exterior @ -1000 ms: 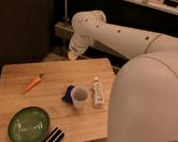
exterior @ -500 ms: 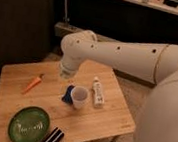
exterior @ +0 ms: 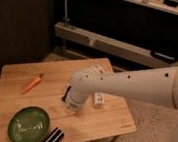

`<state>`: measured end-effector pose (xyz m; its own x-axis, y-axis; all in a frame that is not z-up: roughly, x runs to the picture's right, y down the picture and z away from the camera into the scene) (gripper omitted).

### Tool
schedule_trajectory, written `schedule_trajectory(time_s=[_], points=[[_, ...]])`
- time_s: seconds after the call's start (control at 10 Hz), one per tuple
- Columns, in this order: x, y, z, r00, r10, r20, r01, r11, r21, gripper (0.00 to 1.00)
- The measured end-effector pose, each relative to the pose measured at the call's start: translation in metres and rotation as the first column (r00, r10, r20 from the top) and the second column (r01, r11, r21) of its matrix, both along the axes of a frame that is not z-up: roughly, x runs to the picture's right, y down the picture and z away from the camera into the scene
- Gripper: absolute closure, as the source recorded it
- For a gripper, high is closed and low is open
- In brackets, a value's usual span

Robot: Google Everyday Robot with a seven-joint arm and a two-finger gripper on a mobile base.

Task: Move the arm in a circular motion

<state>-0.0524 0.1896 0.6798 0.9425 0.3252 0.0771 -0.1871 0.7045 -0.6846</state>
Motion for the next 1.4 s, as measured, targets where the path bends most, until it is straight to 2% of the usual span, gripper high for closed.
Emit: schedule_trajectory(time_s=[0.2, 0.3, 0.4, 0.6, 0.9, 1.0, 1.1, 1.3, 1.4], points=[[0.039, 0.008, 0.002, 0.996, 0.067, -0.066, -0.068, 0.9976, -0.009, 0.97], [0.059, 0.007, 0.006, 0.989, 0.105, -0.1, -0.107, 0.9942, -0.009, 0.97], [0.08, 0.0, 0.011, 0.982, 0.139, -0.13, -0.141, 0.99, -0.002, 0.97], [0.133, -0.024, 0.029, 0.954, 0.214, -0.209, -0.218, 0.976, 0.007, 0.97], [0.192, -0.072, 0.061, 0.895, 0.314, -0.316, -0.319, 0.947, 0.039, 0.97], [0.21, -0.093, 0.072, 0.866, 0.349, -0.357, -0.352, 0.934, 0.058, 0.97], [0.222, -0.113, 0.08, 0.843, 0.374, -0.387, -0.375, 0.9239, 0.076, 0.97], [0.237, -0.139, 0.091, 0.811, 0.401, -0.427, -0.398, 0.912, 0.1, 0.97], [0.241, -0.142, 0.09, 0.799, 0.406, -0.444, -0.402, 0.9093, 0.107, 0.97]])
